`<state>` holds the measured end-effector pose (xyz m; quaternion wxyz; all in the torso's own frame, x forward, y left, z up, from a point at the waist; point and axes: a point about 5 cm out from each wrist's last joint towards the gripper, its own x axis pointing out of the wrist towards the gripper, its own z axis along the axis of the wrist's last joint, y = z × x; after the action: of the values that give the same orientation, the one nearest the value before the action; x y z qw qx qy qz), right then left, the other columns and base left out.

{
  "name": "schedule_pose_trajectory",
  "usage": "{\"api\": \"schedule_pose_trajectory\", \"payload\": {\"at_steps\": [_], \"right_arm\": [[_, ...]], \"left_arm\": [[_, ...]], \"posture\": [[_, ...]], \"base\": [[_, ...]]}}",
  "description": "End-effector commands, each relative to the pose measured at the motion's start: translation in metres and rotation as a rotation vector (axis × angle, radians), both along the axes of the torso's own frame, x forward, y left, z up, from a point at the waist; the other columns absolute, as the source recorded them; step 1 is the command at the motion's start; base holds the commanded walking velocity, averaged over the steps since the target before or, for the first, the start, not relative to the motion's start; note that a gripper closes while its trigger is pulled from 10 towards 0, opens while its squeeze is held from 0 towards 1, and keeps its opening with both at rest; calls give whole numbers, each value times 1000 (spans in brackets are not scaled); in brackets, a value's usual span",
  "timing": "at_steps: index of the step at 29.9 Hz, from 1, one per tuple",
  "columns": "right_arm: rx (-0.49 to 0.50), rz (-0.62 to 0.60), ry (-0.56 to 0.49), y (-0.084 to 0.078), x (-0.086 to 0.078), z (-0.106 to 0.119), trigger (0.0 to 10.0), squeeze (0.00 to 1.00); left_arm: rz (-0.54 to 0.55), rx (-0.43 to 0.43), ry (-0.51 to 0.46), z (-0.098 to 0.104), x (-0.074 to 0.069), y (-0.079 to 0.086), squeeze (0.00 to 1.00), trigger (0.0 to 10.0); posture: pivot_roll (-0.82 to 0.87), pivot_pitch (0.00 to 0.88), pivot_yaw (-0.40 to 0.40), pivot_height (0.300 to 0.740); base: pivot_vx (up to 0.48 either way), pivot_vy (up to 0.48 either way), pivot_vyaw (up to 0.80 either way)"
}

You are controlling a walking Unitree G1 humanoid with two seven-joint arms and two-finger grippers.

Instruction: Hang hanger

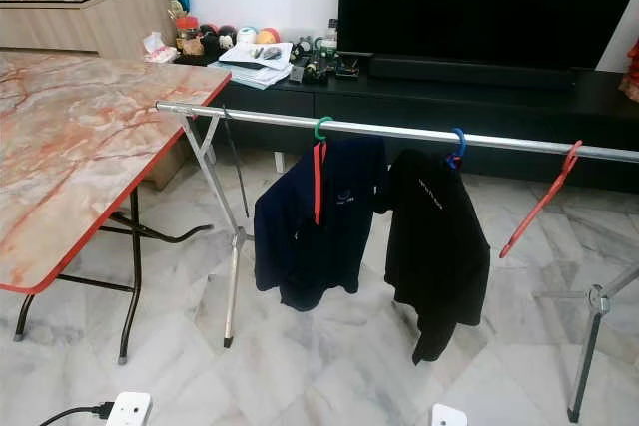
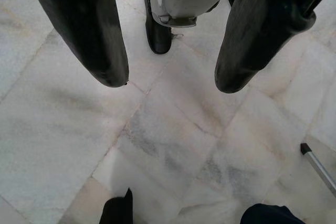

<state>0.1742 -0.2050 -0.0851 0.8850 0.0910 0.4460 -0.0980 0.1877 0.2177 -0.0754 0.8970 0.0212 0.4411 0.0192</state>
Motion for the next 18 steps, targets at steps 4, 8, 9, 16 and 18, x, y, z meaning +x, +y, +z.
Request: {"api": "schedule_pose_trajectory", "payload": {"at_steps": [4, 8, 9, 16, 18], "right_arm": [[-3, 7, -13, 1, 3, 1, 10000, 0], [-3, 7, -13, 1, 3, 1, 10000, 0], [-3, 7, -13, 1, 3, 1, 10000, 0], [29, 91, -57, 12, 1, 1, 10000, 0], [30, 92, -58, 12, 1, 1, 10000, 0]], "left_arm": [[-13, 8, 21, -1, -3, 2, 0, 10000], [-13, 8, 21, -1, -3, 2, 0, 10000], [-13, 8, 21, -1, -3, 2, 0, 10000], [65, 25, 39, -9, -25, 12, 0, 10000], [65, 23, 36, -9, -24, 11, 0, 10000]], "posture": [[-1, 0, 29, 740], [-1, 0, 29, 740], [-1, 0, 29, 740], [-22, 0, 30, 740], [-23, 0, 32, 740]], "base": [[0, 0, 0], [0, 0, 0], [0, 0, 0], [0, 0, 0], [0, 0, 0]]}}
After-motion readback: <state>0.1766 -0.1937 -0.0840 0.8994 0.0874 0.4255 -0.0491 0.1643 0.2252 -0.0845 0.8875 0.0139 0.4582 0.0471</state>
